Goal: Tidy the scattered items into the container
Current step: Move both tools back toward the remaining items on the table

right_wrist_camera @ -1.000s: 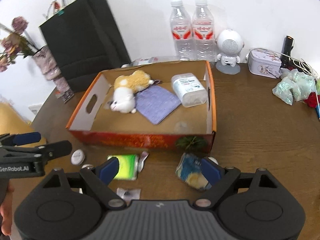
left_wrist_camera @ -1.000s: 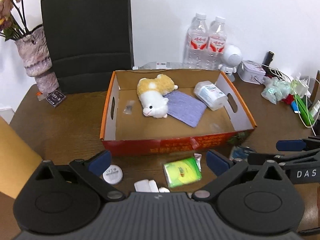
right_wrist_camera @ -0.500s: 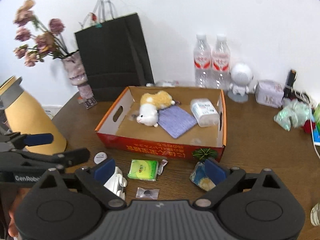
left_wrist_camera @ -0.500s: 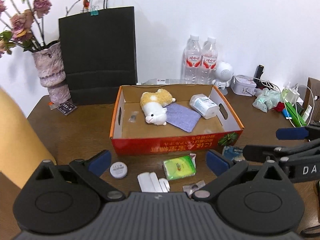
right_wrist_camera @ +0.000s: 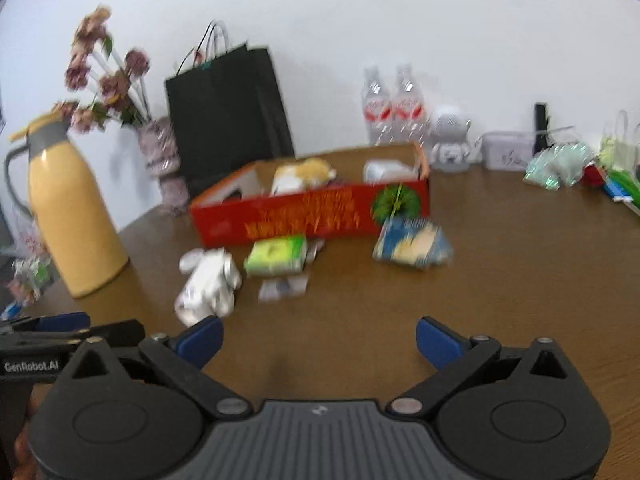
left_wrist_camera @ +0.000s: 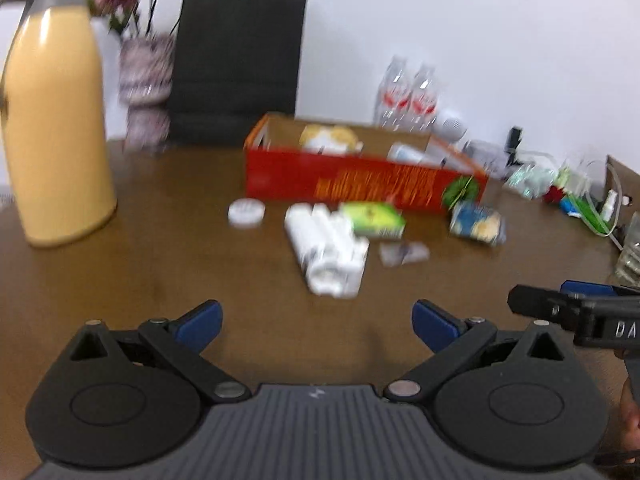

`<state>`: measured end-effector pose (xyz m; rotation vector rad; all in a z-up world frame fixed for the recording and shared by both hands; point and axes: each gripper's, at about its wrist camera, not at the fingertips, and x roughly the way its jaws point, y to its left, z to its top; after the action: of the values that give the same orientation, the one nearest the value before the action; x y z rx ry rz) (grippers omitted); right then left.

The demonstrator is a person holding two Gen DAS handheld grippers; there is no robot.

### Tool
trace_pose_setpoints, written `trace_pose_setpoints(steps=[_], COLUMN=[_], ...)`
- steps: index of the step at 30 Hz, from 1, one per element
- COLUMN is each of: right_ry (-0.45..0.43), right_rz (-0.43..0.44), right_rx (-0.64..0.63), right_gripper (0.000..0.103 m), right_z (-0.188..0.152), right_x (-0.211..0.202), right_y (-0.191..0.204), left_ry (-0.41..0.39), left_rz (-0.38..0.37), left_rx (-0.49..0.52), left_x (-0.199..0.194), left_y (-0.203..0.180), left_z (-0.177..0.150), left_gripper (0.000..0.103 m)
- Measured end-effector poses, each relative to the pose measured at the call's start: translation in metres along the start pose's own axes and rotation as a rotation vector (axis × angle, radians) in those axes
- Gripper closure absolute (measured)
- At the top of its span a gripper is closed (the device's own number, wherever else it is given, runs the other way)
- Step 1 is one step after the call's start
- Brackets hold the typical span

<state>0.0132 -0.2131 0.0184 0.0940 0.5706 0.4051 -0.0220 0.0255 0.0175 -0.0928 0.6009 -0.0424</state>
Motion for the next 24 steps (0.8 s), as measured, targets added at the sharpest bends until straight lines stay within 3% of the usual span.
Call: trace_pose_setpoints(steps=[6,10,18,24], right_ry=[0.077,0.096,0.101,0.096], right_rz=[-0.074,-0.057,-0.07,-0.062], right_rx=[-0.033,-0.072,0.007,0.018], right_gripper=[0.0,0.0,0.0,0.0], right_z=[-0.015,-0.021,-0.02,-0.02], right_x=[0.016,0.016,0.019,0.019], right_y=[0.006,0.008,-0.004,-0.005], left_ry=[0.048,0.078,0.077,0.091], left_rz=[-0.014,-0.001,-0.024,-0.007], left_rx=[0.035,0.052,0.026,0.064], left_x=[0.017,0.024,0.023,0.026], left_y=[-0.006,-0.01,-0.005,-0.013], left_z=[-0.008,-0.017,-0.018,-0.018], left_gripper=[0.0,0.0,0.0,0.0])
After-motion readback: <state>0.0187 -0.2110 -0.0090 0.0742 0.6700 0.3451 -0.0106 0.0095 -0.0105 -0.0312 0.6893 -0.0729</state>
